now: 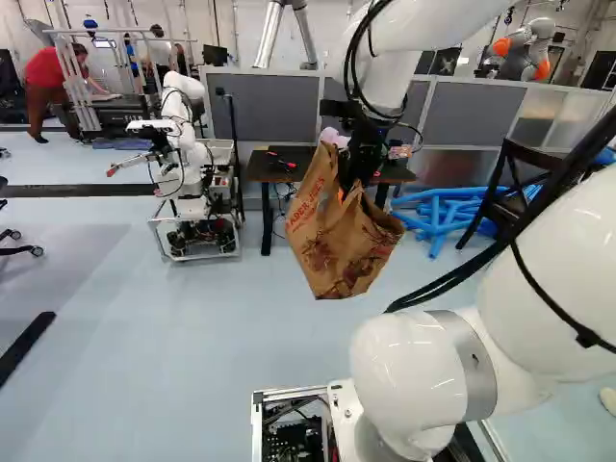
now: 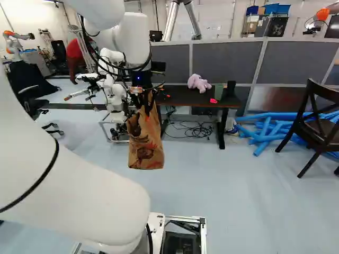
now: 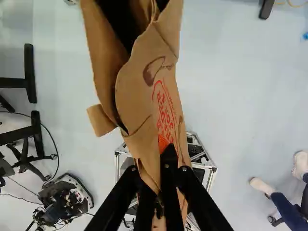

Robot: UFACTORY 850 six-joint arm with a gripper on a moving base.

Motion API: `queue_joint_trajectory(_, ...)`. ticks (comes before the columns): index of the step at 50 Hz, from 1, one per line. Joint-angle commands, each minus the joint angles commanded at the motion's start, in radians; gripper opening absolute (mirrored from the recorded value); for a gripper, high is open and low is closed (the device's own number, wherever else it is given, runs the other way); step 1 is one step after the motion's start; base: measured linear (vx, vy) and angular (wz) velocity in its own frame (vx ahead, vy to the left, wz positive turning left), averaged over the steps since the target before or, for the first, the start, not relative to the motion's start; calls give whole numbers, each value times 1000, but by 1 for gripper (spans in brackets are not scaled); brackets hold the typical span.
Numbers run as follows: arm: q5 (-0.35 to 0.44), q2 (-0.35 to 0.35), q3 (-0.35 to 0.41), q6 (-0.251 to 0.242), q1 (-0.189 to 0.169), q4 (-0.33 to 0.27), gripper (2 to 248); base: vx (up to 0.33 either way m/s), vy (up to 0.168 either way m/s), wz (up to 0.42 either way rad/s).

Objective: Pick up the bag on the ground and place it on the table

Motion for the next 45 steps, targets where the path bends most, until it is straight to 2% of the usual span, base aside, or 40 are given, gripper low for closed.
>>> queue_joint_trajectory(45, 0, 0, 0, 0, 0, 0, 21, 159, -79, 0)
